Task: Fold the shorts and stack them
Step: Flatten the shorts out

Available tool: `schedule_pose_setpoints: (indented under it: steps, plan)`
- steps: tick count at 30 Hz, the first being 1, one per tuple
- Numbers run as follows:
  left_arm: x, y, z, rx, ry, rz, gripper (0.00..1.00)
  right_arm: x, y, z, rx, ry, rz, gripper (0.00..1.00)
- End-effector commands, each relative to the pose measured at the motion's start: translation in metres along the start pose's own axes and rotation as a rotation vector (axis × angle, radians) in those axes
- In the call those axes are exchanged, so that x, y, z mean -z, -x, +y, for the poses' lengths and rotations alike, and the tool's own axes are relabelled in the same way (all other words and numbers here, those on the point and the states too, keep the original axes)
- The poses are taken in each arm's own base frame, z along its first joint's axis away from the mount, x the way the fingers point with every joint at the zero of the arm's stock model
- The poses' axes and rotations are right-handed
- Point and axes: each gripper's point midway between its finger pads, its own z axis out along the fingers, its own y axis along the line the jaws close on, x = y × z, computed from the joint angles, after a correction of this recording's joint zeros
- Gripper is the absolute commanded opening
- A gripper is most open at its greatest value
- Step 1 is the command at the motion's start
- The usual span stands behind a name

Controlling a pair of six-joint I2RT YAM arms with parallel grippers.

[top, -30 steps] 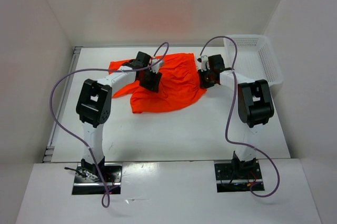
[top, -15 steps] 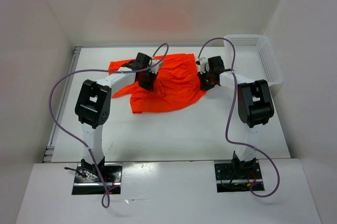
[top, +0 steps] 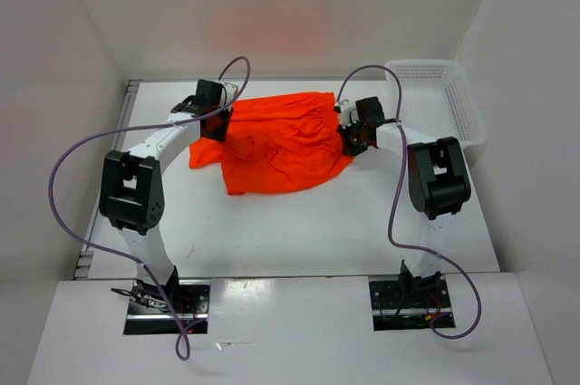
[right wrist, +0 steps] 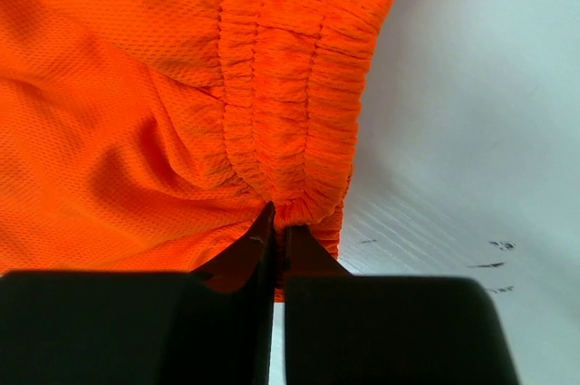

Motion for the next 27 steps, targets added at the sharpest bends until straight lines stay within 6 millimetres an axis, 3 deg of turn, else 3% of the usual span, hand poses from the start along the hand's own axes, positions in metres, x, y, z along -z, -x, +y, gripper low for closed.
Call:
schedule_pose_setpoints:
  steps: [1,3,5,6,8,9,10,11,13,14,16,20,21,23,27]
  plan:
    - [-0.007,0.024,0.008,0.004,0.045,-0.058,0.51,0.000,0.000,0.020,0.050,0.046,0.018,0.00]
    - [-0.005,0.031,0.016,0.022,0.037,-0.062,0.70,0.000,0.005,0.024,0.061,0.050,0.009,0.00]
    - [0.007,0.026,0.016,0.026,0.014,-0.040,0.84,0.003,0.008,0.024,0.072,0.048,0.000,0.00]
    - [0.018,0.024,0.013,0.025,-0.009,-0.041,0.84,0.003,0.008,0.024,0.072,0.048,0.000,0.00]
    - [0.030,-0.003,0.004,0.021,-0.054,0.034,0.84,0.005,0.007,0.022,0.081,0.036,0.003,0.00]
    - [0.047,-0.009,-0.001,0.022,-0.090,0.034,0.81,0.005,0.007,0.022,0.081,0.036,0.003,0.00]
    - [0.052,-0.044,-0.020,0.025,-0.186,0.123,0.78,0.005,0.006,0.020,0.082,0.026,0.006,0.00]
    - [0.067,-0.053,-0.029,0.020,-0.227,0.129,0.73,0.005,0.006,0.020,0.082,0.026,0.006,0.00]
    - [0.073,-0.090,-0.053,-0.016,-0.282,0.215,0.66,0.005,0.006,0.020,0.082,0.026,0.006,0.00]
    - [0.068,-0.129,-0.060,-0.032,-0.285,0.310,0.66,0.005,0.006,0.020,0.082,0.026,0.006,0.00]
    - [0.064,-0.159,-0.061,-0.044,-0.275,0.387,0.68,0.003,0.001,0.023,0.077,0.039,0.021,0.00]
    - [0.044,-0.164,-0.061,-0.047,-0.258,0.383,0.77,0.004,0.006,0.022,0.080,0.037,0.011,0.00]
    - [0.038,-0.151,-0.061,-0.047,-0.257,0.350,0.78,0.004,0.006,0.022,0.080,0.037,0.011,0.00]
    - [0.032,-0.157,-0.068,-0.053,-0.274,0.378,0.78,0.006,0.005,0.022,0.080,0.037,0.011,0.00]
    - [0.014,-0.145,-0.070,-0.064,-0.259,0.316,0.82,0.008,0.003,0.023,0.079,0.037,0.013,0.00]
